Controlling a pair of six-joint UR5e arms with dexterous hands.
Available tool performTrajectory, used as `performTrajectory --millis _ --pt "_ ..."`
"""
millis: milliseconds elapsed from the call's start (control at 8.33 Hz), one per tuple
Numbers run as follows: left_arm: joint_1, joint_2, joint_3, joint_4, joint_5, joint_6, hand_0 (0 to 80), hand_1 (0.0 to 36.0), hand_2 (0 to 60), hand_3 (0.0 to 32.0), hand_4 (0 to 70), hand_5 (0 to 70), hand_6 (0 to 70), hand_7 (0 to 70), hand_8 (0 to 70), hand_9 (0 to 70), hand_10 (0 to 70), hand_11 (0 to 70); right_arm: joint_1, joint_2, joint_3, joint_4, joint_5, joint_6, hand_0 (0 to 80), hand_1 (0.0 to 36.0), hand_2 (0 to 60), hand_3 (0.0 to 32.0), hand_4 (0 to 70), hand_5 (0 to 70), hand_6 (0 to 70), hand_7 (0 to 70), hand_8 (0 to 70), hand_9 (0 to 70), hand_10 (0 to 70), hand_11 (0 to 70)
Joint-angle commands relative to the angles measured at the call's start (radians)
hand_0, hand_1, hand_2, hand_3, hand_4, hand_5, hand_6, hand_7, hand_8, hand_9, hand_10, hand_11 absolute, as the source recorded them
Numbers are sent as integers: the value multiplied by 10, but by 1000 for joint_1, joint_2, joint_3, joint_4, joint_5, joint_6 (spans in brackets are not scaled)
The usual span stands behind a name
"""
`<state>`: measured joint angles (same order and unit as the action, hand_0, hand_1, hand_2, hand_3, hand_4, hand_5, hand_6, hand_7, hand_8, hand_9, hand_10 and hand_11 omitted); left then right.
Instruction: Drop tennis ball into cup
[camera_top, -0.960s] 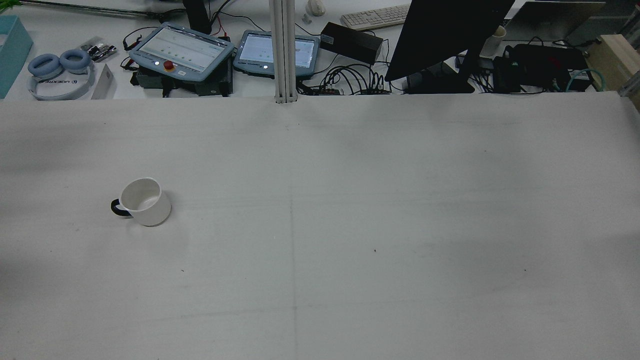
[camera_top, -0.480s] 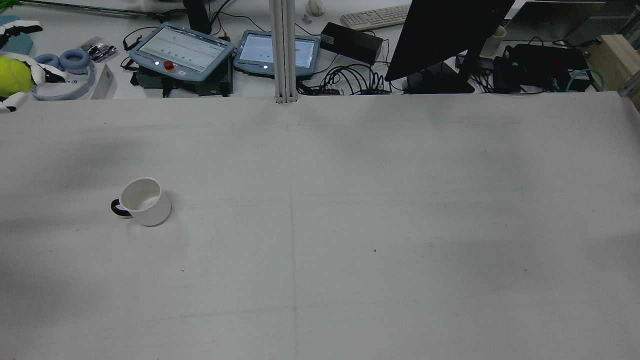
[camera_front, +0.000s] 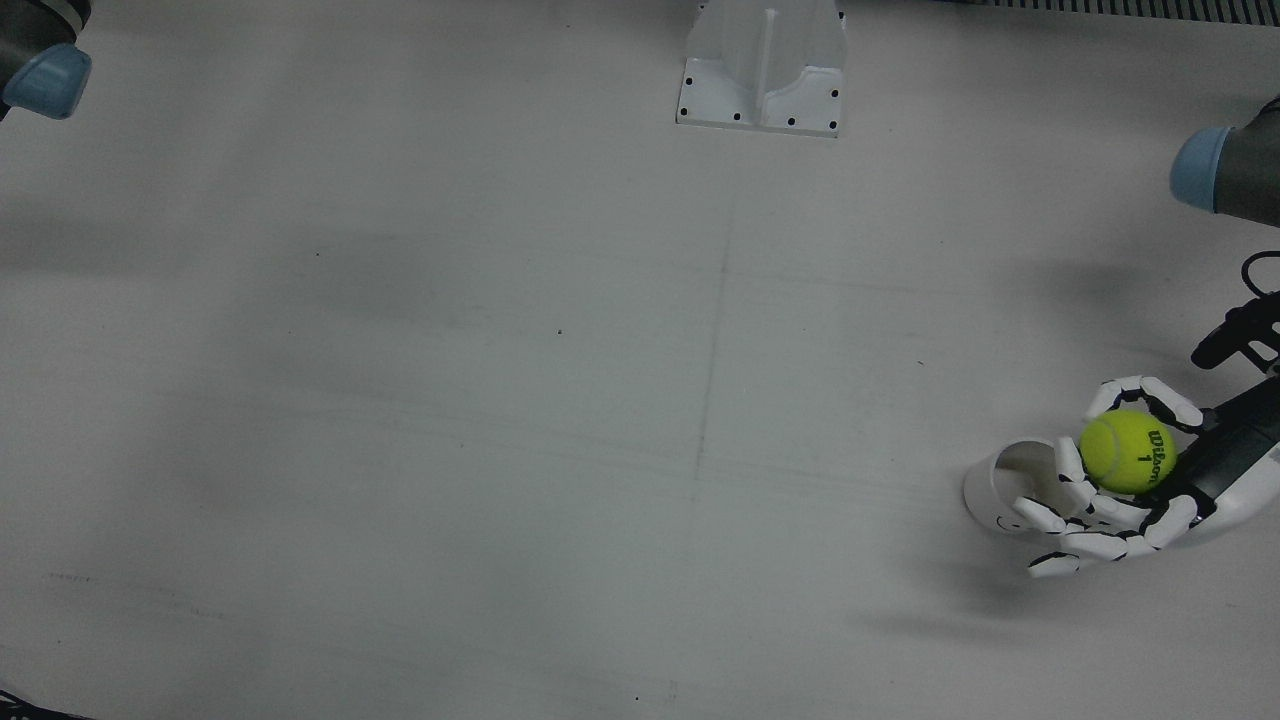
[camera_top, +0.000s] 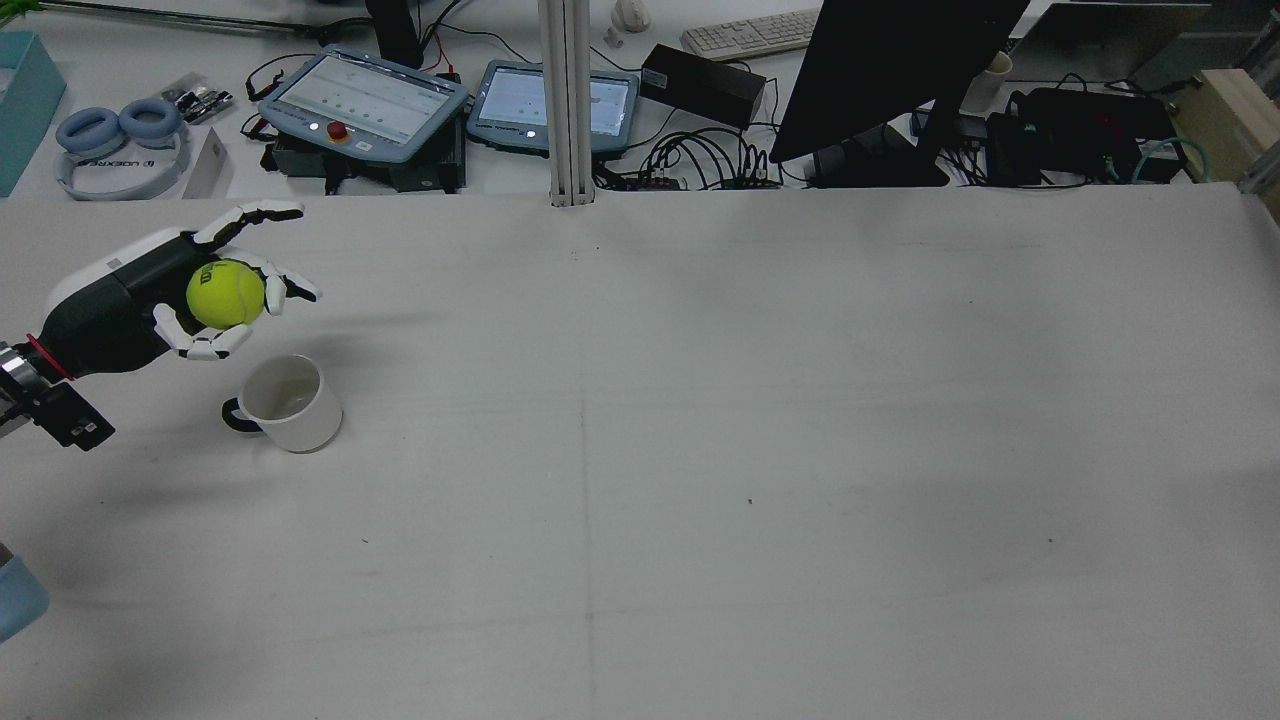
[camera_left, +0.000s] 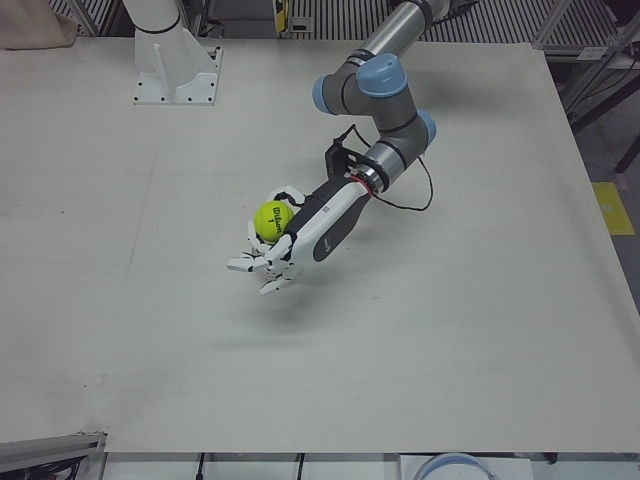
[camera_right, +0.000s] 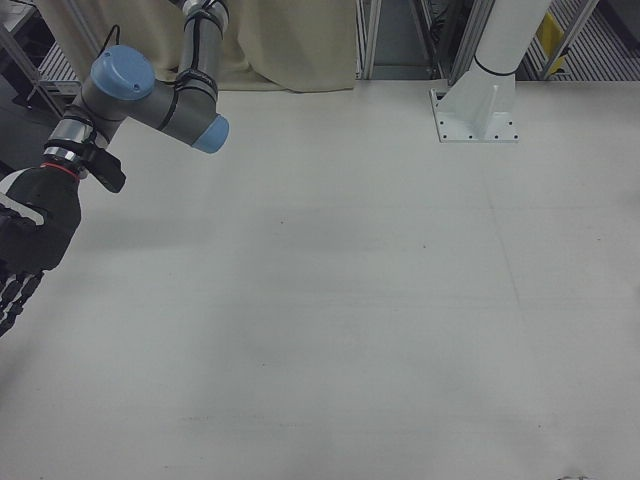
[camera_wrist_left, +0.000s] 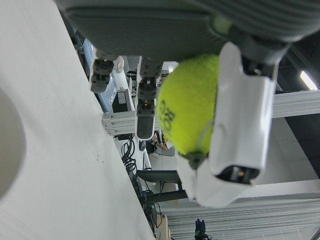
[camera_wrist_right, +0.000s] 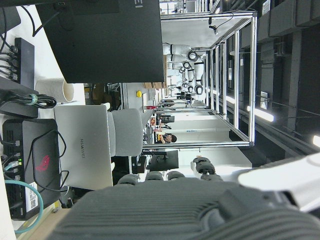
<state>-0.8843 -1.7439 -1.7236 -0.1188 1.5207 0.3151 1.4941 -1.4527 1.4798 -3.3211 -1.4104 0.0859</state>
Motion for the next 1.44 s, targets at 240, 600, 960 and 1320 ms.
performTrajectory --millis 240,600,960,1320 --pt "21 -17 59 -24 -2 21 568 293 409 254 0 185 448 88 140 5 52 103 0 0 2 0 1 0 0 0 0 0 0 0 0 0 0 0 0 0" --pt "19 -2 56 -31 -4 28 486 215 313 304 0 113 191 66 70 3 33 67 0 0 2 0 1 0 0 0 0 0 0 0 0 0 0 0 0 0" --pt "-48 0 23 -33 -1 -22 479 215 282 320 0 73 37 90 37 5 30 63 0 0 4 0 -1 -2 0 0 0 0 0 0 0 0 0 0 0 0" --pt "-409 9 42 77 28 -73 503 241 359 308 0 124 237 73 66 4 48 92 2 0 5 0 1 -3 0 0 0 0 0 0 0 0 0 0 0 0"
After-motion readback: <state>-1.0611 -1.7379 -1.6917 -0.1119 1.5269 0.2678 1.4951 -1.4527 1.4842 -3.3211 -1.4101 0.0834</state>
